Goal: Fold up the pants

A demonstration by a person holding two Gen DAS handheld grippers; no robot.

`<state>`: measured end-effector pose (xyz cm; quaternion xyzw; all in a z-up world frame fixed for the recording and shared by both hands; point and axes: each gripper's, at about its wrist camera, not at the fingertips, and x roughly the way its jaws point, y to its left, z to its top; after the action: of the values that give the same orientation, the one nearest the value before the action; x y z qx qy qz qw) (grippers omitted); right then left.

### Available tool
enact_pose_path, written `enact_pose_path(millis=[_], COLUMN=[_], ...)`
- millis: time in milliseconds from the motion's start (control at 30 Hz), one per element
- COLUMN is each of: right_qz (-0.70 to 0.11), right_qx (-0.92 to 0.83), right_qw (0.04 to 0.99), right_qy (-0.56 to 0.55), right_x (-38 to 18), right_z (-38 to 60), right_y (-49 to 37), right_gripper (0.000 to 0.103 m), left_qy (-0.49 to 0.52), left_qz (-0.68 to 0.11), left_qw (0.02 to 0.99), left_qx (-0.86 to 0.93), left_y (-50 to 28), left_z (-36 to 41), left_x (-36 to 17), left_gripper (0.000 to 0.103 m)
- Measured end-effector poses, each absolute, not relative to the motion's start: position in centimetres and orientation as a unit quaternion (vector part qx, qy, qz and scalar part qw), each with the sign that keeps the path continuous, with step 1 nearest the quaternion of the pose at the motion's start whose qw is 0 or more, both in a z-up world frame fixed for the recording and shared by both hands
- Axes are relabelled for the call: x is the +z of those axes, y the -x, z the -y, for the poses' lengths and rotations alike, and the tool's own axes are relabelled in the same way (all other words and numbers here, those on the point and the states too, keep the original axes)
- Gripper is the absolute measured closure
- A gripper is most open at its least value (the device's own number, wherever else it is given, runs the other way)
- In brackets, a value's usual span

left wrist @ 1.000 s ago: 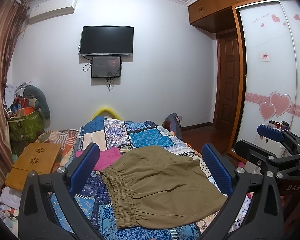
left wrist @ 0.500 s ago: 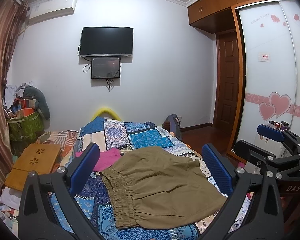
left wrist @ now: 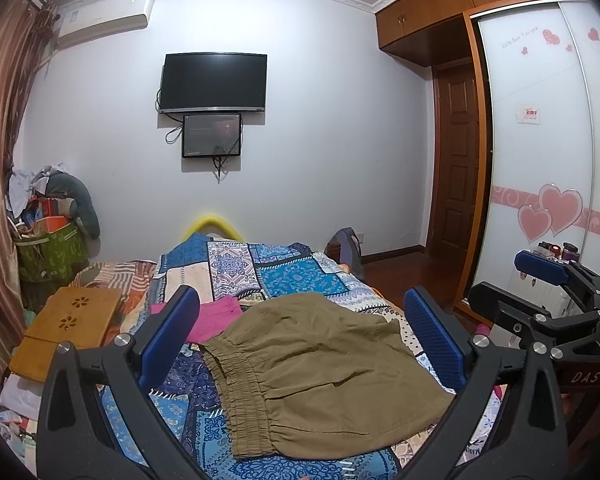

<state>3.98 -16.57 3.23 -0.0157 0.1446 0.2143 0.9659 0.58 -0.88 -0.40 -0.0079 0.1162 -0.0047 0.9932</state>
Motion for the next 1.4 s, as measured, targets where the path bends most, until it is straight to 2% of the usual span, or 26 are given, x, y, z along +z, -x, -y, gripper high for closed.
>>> enact_pose_path(millis=[433,867,1033,1133,1233,1400], right_qz=[-0.158,-0.286,-0.328,-0.350,-0.381,-0.421], right_qx=[0.203,0.146,0.140,0.137,0.142,0.152], right_qw=[0.966,0.946,0.934,0.927,0.914,0.894], right_qy=[0.026,0.045,-0.002,-0.022,-0.021,-0.014], right_x=[1.7,-5.9,-8.2,-9.6,-11.1,-13.3], right_z=[17.0,21.3,23.7,24.6,24.9,25.1], right_y=[-5.5,-13.4,-16.9,-19.0,-21.3,-24.3], right_gripper=[0.000,0.000,0.000,0.001,0.012,0.018], left_qy=[0.007,0.008,0.034,0.041,0.040,0.055], left_qz=[-0.149,-0.299,-0.362,-0.392,-0.420,-0.459], left_qw=[0.989,0.951,0.929,0.917,0.904,0.886], left_qx=[0.020,0.077,0.068,0.066,0.063,0.030], left_y=[-3.3,-12.7,-16.7,-18.8,-20.9,-23.2], left_z=[-0.1,-5.7,-8.3,-9.3,-9.7,-10.1], left_x=[-1.9,-10.3,-13.9,-15.7,-17.6,-20.0], left_gripper=[0.000,0.000,0.000,0.006,0.012,0.013])
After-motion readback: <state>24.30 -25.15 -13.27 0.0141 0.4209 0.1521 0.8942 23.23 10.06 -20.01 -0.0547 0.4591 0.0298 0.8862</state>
